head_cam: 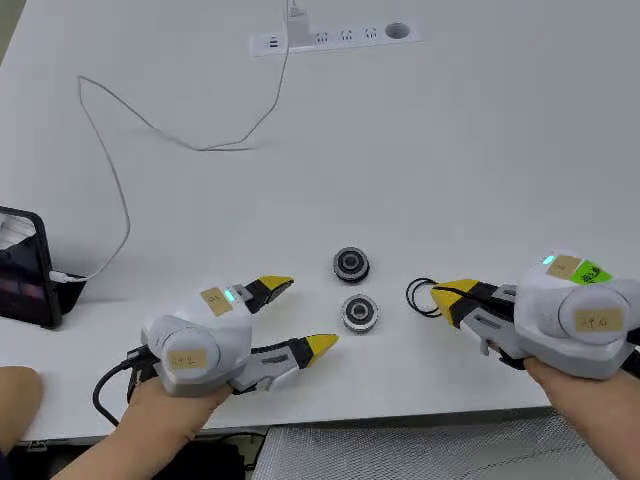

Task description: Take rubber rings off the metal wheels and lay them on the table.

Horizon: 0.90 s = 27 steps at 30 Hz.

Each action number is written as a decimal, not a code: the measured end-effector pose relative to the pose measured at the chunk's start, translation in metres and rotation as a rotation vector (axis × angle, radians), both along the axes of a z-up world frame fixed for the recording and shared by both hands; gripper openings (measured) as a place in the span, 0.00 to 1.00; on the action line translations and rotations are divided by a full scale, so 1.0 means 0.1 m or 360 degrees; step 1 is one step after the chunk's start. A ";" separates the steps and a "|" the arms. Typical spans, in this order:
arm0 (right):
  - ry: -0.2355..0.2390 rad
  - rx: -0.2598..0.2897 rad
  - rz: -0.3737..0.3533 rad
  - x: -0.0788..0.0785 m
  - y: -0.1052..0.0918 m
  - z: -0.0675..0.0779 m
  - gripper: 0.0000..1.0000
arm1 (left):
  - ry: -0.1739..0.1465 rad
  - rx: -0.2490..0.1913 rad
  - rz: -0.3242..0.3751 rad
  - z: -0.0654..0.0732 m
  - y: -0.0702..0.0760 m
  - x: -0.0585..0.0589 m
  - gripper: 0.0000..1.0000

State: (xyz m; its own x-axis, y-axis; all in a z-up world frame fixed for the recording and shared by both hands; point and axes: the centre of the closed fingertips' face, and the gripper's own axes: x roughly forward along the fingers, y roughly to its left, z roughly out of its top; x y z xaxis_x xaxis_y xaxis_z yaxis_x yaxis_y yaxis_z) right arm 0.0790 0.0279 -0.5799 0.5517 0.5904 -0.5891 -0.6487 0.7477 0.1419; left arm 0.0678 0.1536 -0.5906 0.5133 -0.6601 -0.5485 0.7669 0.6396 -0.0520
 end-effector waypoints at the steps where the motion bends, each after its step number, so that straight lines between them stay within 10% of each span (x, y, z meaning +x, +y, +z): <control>1: 0.0001 0.0000 0.0004 0.00 0.01 0.00 0.03 | -0.0005 -0.0003 0.0003 0.01 0.00 0.02 0.52; 27: 0.0053 0.0071 0.0081 0.11 0.32 -0.06 0.11 | -0.0081 0.0019 -0.0102 0.08 -0.30 0.36 0.42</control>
